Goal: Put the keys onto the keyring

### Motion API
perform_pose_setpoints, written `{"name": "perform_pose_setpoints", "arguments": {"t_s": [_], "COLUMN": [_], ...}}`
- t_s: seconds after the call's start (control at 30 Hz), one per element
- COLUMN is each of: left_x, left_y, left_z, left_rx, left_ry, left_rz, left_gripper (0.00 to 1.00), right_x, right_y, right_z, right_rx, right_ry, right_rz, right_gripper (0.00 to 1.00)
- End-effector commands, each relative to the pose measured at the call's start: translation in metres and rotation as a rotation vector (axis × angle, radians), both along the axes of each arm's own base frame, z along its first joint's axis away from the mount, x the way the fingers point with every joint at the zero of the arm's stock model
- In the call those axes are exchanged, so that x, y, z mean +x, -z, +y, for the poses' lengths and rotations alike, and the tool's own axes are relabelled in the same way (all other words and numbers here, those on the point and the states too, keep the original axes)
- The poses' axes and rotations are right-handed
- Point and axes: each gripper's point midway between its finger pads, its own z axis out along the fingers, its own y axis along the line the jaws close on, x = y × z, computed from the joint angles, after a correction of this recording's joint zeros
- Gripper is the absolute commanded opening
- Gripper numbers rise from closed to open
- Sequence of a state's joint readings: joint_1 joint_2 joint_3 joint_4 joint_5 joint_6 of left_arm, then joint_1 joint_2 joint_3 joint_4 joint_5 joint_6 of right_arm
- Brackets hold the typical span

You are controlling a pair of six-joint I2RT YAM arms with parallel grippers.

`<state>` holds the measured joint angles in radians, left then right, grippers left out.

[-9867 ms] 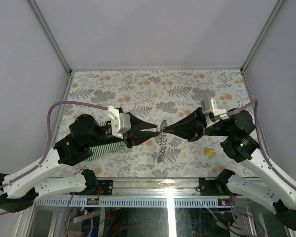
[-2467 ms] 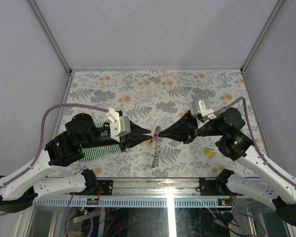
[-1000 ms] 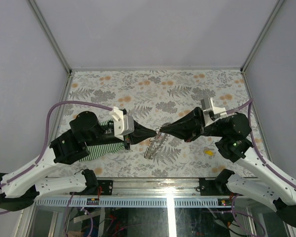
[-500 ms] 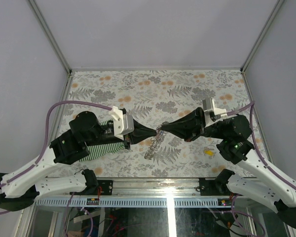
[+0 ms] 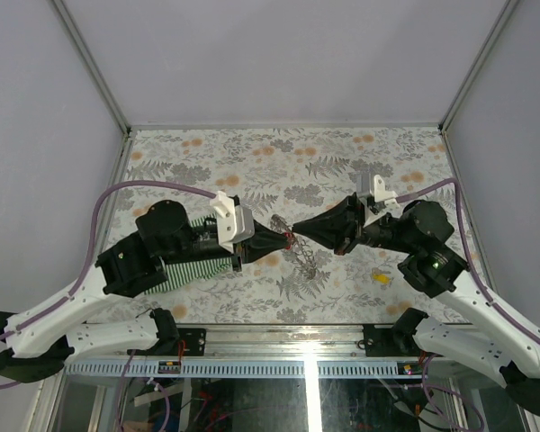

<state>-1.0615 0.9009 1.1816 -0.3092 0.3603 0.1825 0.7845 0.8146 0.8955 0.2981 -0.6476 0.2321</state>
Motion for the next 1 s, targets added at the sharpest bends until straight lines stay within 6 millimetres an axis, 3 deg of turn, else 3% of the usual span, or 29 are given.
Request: {"name": "perform_pose_setpoints", "arguments": {"t_s": [0.0, 0.2, 0.37, 0.53, 0.73, 0.97], "left_x": [0.006, 0.018, 0.035, 0.062, 0.119, 0.163], "left_y": [-0.021, -0.014, -0.002, 0.019, 0.07, 0.111], "left_z": [0.008, 0.007, 0.001, -0.003, 0.016, 0.056], "left_rx": [-0.041, -0.046, -0.041, -0.004, 0.06, 0.083], "left_ry": [-0.055, -0.129, -0.207, -0.283, -0.385, -0.613], "left_rz": [-0.04, 0.013, 0.062, 0.15, 0.382, 0.527], "left_gripper": [0.13, 0.33, 0.44, 0.54, 0.74, 0.94], "right_x": [-0.009, 0.002, 0.016, 0.033, 0.062, 0.077], "right_y": [-0.031, -0.017, -0.001, 0.03, 0.095, 0.137], "right_z": [-0.009, -0.015, -0.023, -0.032, -0.041, -0.05], "right_rx": [0.048, -0.035, -0.12, -0.26, -0.446, -0.565], "right_ry": [0.006, 0.084, 0.177, 0.268, 0.393, 0.48], "right_rz": [-0.094, -0.09, -0.083, -0.058, 0.003, 0.109], "right_gripper": [0.0, 0.0, 0.0, 0.0, 0.0, 0.0]}}
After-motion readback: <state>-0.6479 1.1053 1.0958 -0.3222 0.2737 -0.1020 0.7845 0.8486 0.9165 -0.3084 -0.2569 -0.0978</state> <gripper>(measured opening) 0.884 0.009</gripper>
